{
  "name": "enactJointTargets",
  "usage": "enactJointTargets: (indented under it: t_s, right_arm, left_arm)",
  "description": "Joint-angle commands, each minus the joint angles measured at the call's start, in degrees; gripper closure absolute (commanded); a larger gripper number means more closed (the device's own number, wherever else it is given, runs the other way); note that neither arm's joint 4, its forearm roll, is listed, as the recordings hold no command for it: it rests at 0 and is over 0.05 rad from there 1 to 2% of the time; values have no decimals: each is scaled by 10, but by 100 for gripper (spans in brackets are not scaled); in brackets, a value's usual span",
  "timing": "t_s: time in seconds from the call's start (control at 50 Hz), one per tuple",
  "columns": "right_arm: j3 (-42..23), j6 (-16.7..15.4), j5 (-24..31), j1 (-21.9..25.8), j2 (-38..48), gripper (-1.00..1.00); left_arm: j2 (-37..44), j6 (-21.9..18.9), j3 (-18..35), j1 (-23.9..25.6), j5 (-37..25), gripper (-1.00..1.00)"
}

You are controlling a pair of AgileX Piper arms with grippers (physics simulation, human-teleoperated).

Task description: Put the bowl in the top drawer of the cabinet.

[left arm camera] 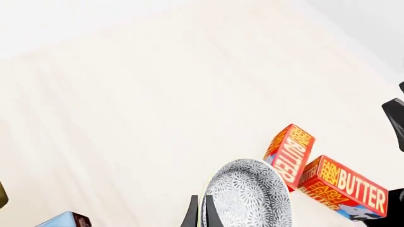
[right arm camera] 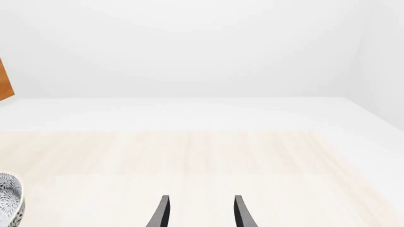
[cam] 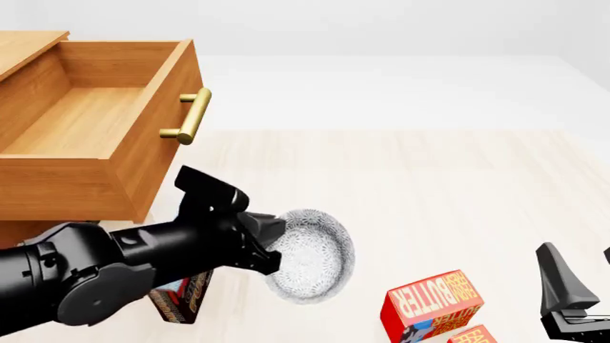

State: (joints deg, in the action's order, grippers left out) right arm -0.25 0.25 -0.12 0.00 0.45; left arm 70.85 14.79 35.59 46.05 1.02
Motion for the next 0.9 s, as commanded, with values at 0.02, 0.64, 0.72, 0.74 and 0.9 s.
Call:
enactJointTargets:
  t_s: [0.02,0.64,0.72,0.74,0.9]
  right_arm:
    - [0,0,0,0,0,-100]
    - [0,0,0,0,0,-100]
    - [0,0,0,0,0,-100]
    - [0,0,0,0,0,-100]
    - [0,0,0,0,0,-100]
  left_arm:
    - [-39,-11,5,2,-18,100]
    - [-141,-79,22,-8,-58,100]
    - [-151,-84,24,-12,-61,100]
    - [-151,-84,24,-12,-61,100]
    - [-169,-89,35,-19,-75,100]
